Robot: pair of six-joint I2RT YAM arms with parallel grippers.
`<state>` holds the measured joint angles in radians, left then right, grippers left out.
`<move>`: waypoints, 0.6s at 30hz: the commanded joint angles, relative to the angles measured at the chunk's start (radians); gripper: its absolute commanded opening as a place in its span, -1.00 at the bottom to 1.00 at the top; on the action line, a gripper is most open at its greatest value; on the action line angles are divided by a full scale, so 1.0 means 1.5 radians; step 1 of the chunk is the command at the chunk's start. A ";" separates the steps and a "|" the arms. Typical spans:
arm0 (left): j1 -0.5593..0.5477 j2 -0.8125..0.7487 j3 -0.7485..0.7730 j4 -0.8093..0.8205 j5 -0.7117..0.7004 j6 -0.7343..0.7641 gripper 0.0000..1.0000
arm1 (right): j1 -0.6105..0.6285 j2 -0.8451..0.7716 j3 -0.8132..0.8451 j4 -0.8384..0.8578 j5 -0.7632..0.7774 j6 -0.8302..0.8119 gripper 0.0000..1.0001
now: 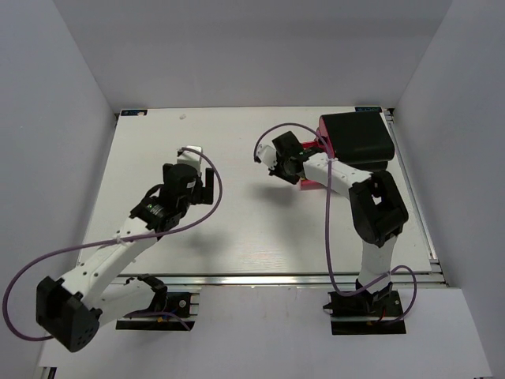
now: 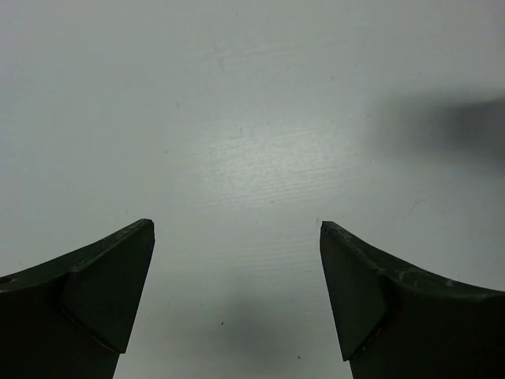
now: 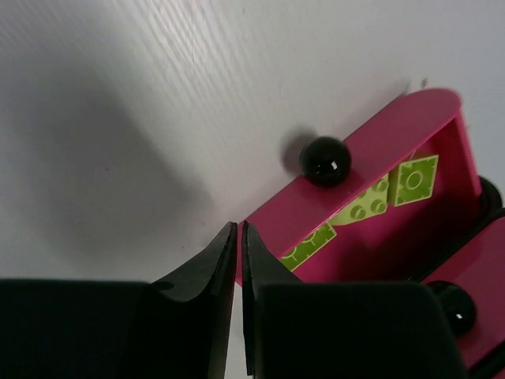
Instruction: Sort the legos into containers by color
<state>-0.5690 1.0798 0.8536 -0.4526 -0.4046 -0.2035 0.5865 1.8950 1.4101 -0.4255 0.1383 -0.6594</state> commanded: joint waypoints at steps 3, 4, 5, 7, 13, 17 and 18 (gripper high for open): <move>0.000 -0.060 0.001 0.047 -0.007 0.023 0.91 | 0.009 0.023 0.021 -0.034 0.128 -0.052 -0.77; 0.000 -0.054 0.003 0.045 -0.006 0.024 0.91 | 0.009 0.027 0.021 -0.032 0.136 -0.057 -0.77; 0.000 -0.051 0.006 0.043 -0.005 0.023 0.91 | 0.010 0.036 0.020 -0.032 0.145 -0.063 -0.77; 0.000 -0.048 0.009 0.038 -0.006 0.023 0.92 | 0.014 0.045 0.017 -0.019 0.179 -0.073 -0.77; 0.000 -0.071 0.002 0.043 -0.021 0.025 0.94 | 0.021 0.077 0.004 0.007 0.271 -0.112 -0.78; 0.000 -0.074 0.002 0.043 -0.025 0.026 0.94 | 0.019 0.090 -0.007 0.046 0.344 -0.135 -0.78; 0.000 -0.073 0.002 0.044 -0.025 0.026 0.94 | 0.018 0.092 -0.007 0.048 0.354 -0.138 -0.78</move>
<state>-0.5686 0.9909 0.8501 -0.3916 -0.4236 -0.1730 0.6212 2.0281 1.4010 -0.4118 0.5339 -0.8219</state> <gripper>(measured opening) 0.965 0.111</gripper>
